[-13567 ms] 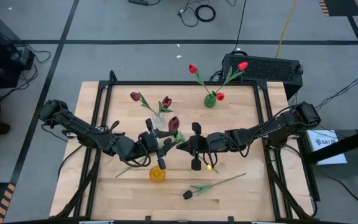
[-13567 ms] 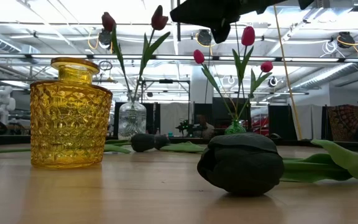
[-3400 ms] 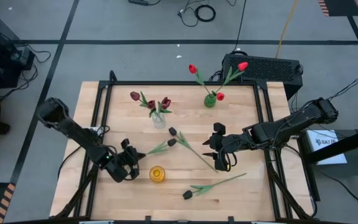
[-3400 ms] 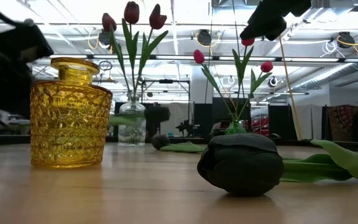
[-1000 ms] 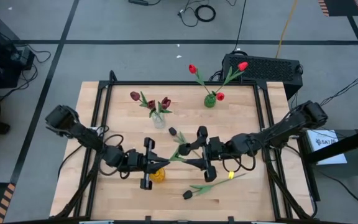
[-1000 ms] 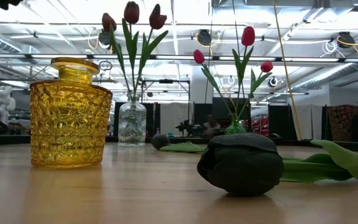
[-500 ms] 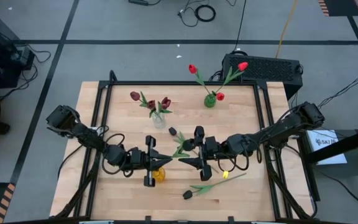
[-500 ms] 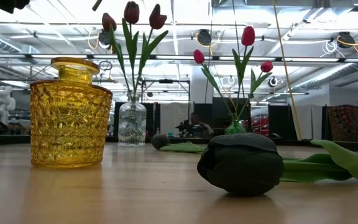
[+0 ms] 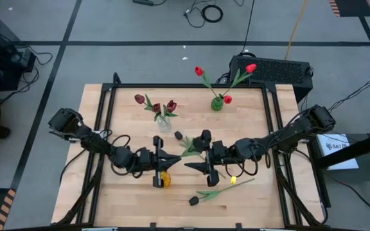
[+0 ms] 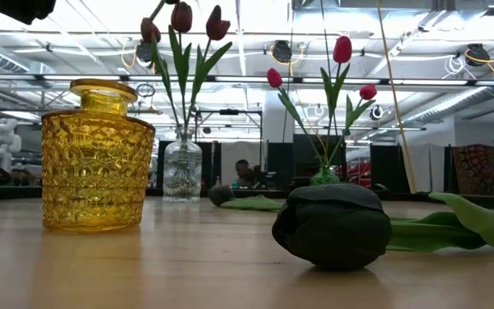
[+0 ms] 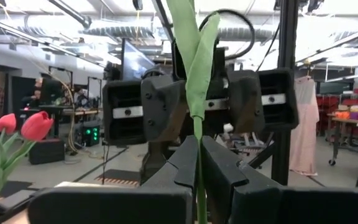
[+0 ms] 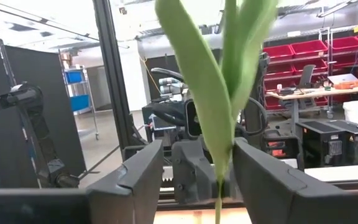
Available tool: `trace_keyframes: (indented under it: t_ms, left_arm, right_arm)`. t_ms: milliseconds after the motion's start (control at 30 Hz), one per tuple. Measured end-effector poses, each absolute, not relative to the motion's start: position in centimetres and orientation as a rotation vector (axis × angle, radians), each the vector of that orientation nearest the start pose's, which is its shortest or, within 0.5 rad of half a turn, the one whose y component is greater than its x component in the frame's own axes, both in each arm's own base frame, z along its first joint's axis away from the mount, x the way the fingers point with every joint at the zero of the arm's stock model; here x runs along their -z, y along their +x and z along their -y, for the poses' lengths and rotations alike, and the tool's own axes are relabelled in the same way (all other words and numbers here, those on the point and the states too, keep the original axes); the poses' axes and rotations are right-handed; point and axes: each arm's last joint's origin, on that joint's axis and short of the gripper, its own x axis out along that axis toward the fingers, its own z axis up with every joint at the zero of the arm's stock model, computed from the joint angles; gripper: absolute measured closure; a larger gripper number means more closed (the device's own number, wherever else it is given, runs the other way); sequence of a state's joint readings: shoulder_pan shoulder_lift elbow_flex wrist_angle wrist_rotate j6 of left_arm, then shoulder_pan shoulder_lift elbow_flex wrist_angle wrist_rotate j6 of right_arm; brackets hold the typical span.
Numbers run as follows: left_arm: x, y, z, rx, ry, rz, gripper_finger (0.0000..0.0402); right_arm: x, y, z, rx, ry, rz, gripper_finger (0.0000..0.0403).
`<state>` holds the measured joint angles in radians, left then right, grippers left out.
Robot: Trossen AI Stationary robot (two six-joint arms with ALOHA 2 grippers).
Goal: Sort flowers into vase by color
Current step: Put the top left black tulip into the yellow vase
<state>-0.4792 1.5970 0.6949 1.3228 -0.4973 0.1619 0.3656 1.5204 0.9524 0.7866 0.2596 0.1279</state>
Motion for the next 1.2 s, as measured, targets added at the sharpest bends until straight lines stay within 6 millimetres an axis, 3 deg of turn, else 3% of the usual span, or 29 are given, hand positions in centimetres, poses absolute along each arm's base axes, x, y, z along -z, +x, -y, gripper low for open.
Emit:
trace_keyframes:
  t_ms: [533,700,933,1067,1200]
  left_arm:
    - [-24.8,29.1,12.8,-0.003,-0.038,0.311,0.0382]
    - [-24.8,28.9,13.1,-0.004,-0.036,0.291,0.0360]
    - [-26.7,27.6,13.8,-0.083,-0.051,0.242,0.0269]
    - [-28.1,28.9,14.6,-0.113,-0.071,0.133,0.0228]
    - [-29.6,30.5,15.1,-0.136,-0.058,-0.042,0.0212]
  right_arm:
    - [-30.6,31.9,-11.4,-0.102,0.155,0.188,0.0392]
    - [-30.5,31.9,-11.4,-0.104,0.155,0.174,0.0390]
    - [-30.5,31.9,-11.4,-0.113,0.169,0.171,0.0400]
    - [-30.3,32.0,-11.2,-0.104,0.191,0.147,0.0401]
    - [-30.5,32.2,-11.1,-0.093,0.187,0.123,0.0401]
